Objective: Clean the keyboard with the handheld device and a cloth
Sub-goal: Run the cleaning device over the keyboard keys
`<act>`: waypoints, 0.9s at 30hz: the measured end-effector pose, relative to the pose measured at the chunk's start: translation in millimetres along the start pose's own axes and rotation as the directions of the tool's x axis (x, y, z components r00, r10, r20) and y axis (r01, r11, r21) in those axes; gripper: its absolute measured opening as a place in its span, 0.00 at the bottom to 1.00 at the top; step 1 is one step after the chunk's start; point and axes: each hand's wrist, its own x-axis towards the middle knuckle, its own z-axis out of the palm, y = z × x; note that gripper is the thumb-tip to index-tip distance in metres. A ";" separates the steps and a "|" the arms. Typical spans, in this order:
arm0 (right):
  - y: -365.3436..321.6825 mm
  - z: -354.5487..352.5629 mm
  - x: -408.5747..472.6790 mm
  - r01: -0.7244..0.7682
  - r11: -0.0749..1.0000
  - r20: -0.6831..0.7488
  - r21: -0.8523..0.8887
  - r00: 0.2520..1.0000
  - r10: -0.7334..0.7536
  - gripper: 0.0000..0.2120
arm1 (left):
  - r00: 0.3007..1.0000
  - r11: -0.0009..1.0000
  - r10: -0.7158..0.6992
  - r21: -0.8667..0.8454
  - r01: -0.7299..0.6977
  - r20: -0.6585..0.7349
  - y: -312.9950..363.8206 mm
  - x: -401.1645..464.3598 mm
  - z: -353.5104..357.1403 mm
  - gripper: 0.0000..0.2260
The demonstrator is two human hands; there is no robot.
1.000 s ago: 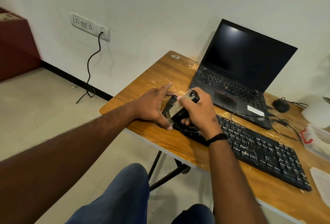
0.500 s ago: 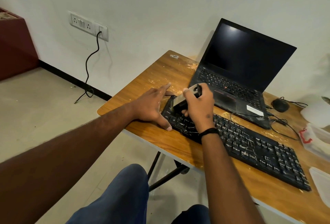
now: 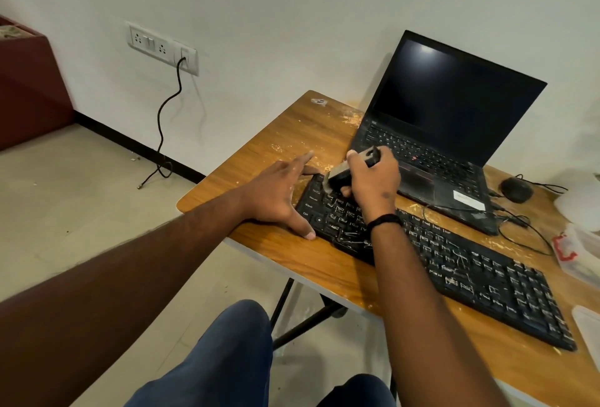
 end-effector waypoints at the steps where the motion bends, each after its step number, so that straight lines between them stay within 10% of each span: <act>1: 0.0 3.6 0.2 0.018 1.000 0.008 -0.004 1.000 -0.018 0.08 | 1.000 1.000 0.004 0.004 -0.004 -0.002 -0.1 0.1 -0.1 0.66; 4: 1.5 5.5 4.9 0.031 0.999 0.166 -0.008 0.986 -0.030 0.09 | 1.000 1.000 0.006 0.008 -0.006 -0.004 -2.1 0.0 0.1 0.66; 16: -0.6 4.5 20.6 0.061 0.993 -0.010 -0.105 0.998 -0.063 0.10 | 1.000 1.000 0.013 0.001 -0.013 0.001 -0.8 -0.4 -0.3 0.66; 20: 1.0 2.0 18.0 0.050 0.999 0.191 0.011 0.980 -0.051 0.10 | 1.000 1.000 0.027 0.012 -0.027 0.000 1.7 -1.5 -0.4 0.66; 27: 9.6 -35.5 26.2 0.111 0.993 -0.190 0.039 0.977 -0.102 0.12 | 0.996 0.990 0.084 0.114 -0.082 -0.013 5.5 -2.8 6.2 0.69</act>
